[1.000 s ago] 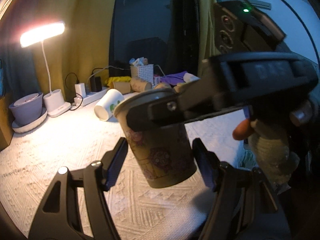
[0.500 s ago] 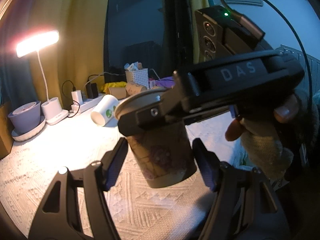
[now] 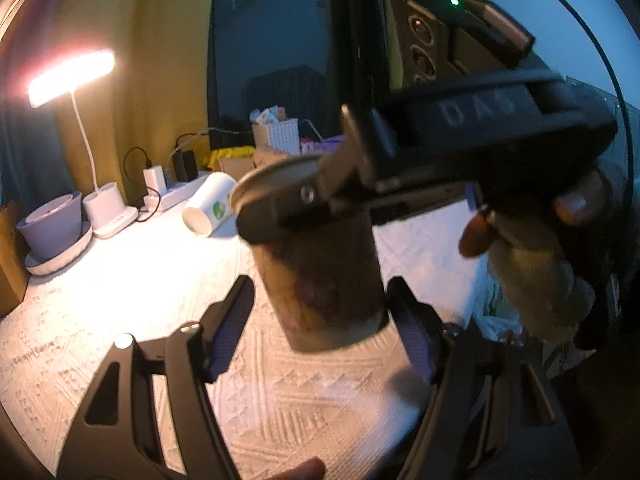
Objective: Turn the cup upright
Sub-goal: 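Lower the upright cup onto the tablecloth and open the right tool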
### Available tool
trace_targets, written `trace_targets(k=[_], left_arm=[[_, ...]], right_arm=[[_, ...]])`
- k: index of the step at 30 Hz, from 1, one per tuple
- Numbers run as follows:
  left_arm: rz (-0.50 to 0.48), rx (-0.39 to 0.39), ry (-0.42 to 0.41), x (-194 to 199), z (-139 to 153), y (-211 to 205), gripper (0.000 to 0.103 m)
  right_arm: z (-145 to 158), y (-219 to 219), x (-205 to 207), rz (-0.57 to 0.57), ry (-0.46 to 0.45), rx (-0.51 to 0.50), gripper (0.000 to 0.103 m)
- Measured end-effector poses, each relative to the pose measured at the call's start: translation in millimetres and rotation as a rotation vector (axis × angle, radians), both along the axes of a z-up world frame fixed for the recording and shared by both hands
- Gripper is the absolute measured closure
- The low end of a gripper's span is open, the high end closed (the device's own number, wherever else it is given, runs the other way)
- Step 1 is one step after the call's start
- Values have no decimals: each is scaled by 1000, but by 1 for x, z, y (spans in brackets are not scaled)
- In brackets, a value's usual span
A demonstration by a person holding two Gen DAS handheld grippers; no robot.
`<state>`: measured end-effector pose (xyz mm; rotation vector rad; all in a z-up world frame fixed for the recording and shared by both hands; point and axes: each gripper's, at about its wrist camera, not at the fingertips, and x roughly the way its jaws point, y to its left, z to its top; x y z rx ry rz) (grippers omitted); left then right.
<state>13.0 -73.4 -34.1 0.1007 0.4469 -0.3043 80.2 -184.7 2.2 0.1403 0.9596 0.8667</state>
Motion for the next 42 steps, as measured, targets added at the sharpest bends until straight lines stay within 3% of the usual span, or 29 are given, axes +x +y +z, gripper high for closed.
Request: trace_targets(k=[18, 24, 32, 42], left_arm=[[112, -98, 122, 6, -4, 52, 32], [174, -133, 109, 16, 6, 77, 32], [269, -266, 158, 35, -3, 115, 32], [288, -248, 156, 32, -6, 111, 32]], right_arm=[[-3, 5, 19, -153, -190, -130, 35], [-15, 15, 18, -156, -281, -198, 35], [-34, 31, 14, -145, -411, -296, 35], [-39, 33, 4, -144, -478, -328, 35]])
